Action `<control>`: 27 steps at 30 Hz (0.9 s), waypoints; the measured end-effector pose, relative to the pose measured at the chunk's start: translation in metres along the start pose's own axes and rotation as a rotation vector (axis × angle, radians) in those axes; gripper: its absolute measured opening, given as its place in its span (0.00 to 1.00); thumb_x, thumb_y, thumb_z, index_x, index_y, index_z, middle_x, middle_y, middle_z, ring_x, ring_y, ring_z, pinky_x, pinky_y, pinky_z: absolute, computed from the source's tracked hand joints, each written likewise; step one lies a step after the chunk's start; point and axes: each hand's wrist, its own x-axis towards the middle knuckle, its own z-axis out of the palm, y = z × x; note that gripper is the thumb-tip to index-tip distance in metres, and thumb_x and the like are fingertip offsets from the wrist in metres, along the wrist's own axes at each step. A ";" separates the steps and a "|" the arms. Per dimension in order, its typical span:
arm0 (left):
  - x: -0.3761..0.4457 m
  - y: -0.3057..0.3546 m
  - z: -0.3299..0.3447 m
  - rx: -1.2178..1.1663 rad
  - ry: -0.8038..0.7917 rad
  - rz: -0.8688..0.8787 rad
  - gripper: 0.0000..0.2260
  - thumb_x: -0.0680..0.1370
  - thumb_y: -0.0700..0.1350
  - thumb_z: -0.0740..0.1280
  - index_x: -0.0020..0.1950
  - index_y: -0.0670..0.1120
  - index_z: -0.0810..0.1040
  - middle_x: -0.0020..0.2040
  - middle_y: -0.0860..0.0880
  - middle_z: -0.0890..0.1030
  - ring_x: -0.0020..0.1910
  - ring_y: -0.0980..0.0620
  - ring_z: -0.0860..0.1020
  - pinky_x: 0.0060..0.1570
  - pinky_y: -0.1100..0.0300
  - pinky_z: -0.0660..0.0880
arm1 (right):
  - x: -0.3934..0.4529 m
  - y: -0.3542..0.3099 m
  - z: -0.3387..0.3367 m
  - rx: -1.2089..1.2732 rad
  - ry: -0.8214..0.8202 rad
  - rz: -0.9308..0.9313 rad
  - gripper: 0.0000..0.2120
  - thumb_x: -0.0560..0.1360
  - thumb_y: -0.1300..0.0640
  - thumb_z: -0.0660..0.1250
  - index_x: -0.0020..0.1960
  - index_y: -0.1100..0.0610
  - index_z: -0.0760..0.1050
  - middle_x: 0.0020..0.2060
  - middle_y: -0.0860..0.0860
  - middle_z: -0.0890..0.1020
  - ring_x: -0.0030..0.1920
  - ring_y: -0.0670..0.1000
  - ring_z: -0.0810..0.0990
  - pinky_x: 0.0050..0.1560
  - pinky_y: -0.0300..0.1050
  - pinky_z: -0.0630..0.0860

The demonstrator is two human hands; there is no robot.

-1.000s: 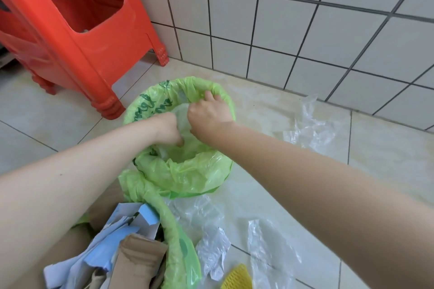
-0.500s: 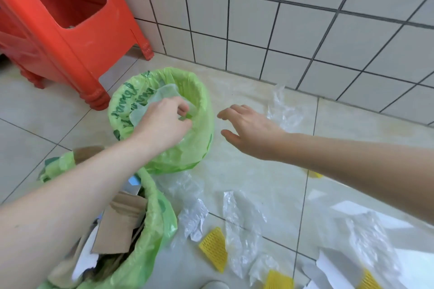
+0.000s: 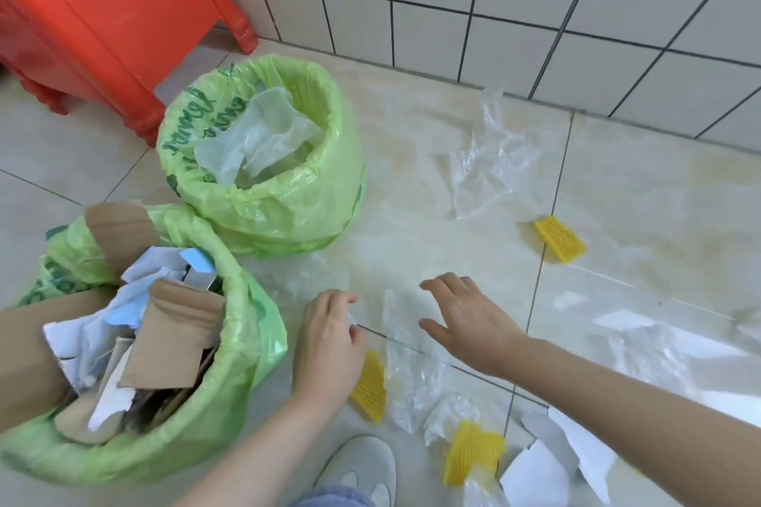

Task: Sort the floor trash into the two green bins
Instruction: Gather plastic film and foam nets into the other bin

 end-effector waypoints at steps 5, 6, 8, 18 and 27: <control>0.014 -0.034 0.007 0.039 0.024 -0.020 0.17 0.68 0.31 0.69 0.56 0.38 0.76 0.55 0.43 0.77 0.57 0.41 0.74 0.58 0.58 0.66 | -0.001 0.004 0.037 0.063 -0.033 0.139 0.33 0.78 0.42 0.59 0.75 0.55 0.52 0.68 0.53 0.63 0.66 0.57 0.65 0.66 0.47 0.68; 0.017 -0.040 0.008 0.040 0.024 -0.025 0.17 0.67 0.31 0.70 0.54 0.37 0.77 0.54 0.41 0.78 0.56 0.39 0.75 0.57 0.58 0.66 | -0.001 0.003 0.041 0.064 -0.019 0.155 0.34 0.77 0.42 0.60 0.75 0.55 0.51 0.68 0.53 0.64 0.65 0.57 0.65 0.65 0.48 0.68; 0.021 -0.050 0.011 0.051 0.006 -0.031 0.17 0.65 0.31 0.72 0.52 0.37 0.77 0.52 0.41 0.79 0.53 0.38 0.76 0.55 0.58 0.65 | 0.001 0.003 0.045 0.064 0.010 0.173 0.35 0.76 0.41 0.61 0.75 0.55 0.51 0.67 0.53 0.64 0.65 0.57 0.65 0.65 0.48 0.68; 0.022 -0.059 0.007 0.107 -0.097 -0.081 0.24 0.70 0.41 0.75 0.63 0.37 0.73 0.57 0.41 0.78 0.59 0.40 0.72 0.57 0.54 0.66 | 0.004 0.005 0.055 0.157 0.016 0.232 0.28 0.77 0.54 0.62 0.73 0.56 0.54 0.61 0.53 0.71 0.60 0.55 0.69 0.60 0.46 0.70; 0.028 -0.068 -0.005 -0.166 -0.009 -0.285 0.11 0.73 0.31 0.67 0.55 0.35 0.74 0.40 0.41 0.76 0.39 0.46 0.72 0.33 0.66 0.62 | 0.011 0.007 0.057 0.327 0.032 0.285 0.14 0.75 0.63 0.57 0.58 0.59 0.74 0.48 0.53 0.75 0.49 0.55 0.75 0.47 0.43 0.71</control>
